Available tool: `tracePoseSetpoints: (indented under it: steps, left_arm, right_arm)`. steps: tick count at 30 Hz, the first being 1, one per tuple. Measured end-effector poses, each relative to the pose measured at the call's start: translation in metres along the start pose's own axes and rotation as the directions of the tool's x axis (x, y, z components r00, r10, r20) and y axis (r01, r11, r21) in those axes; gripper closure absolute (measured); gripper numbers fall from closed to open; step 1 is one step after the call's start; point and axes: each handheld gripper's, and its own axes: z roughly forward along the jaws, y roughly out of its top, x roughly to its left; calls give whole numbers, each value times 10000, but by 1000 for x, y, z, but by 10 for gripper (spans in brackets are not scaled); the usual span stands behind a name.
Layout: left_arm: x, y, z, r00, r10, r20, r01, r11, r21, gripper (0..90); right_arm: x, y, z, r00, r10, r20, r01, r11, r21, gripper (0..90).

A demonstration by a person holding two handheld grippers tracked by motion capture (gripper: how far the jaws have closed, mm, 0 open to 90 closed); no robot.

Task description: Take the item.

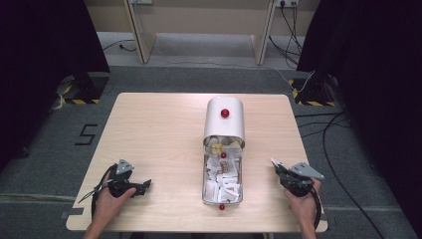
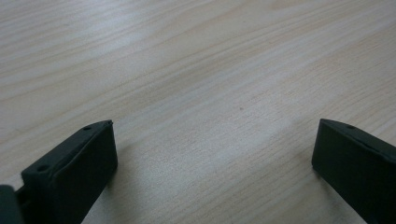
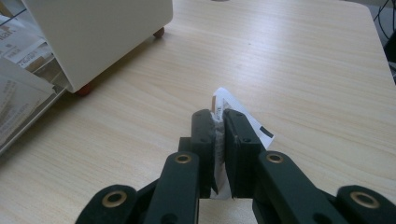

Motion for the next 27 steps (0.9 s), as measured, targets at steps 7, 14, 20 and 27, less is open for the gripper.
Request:
tracePoseSetpoints:
  steps: [7, 14, 20, 27]
  left_arm:
    - [0, 0, 0, 10000, -1, -1, 1, 10000, -3, 0]
    - [0, 0, 0, 10000, 0, 1, 0, 10000, -1, 0]
    - [0, 0, 0, 10000, 2, 0, -2, 10000, 0, 0]
    - [0, 0, 0, 10000, 2, 0, -2, 10000, 0, 0]
  right_arm:
    - [0, -2, 2, 10000, -13, 14, 13, 10000, 91, 830]
    - [-1, -4, 5, 10000, -11, 0, 11, 9997, 246, 825]
    - [-1, -6, 7, 9999, 103, 69, -105, 9995, 308, 763]
    - [1, -4, 5, 10000, 52, 26, -52, 9997, 240, 694]
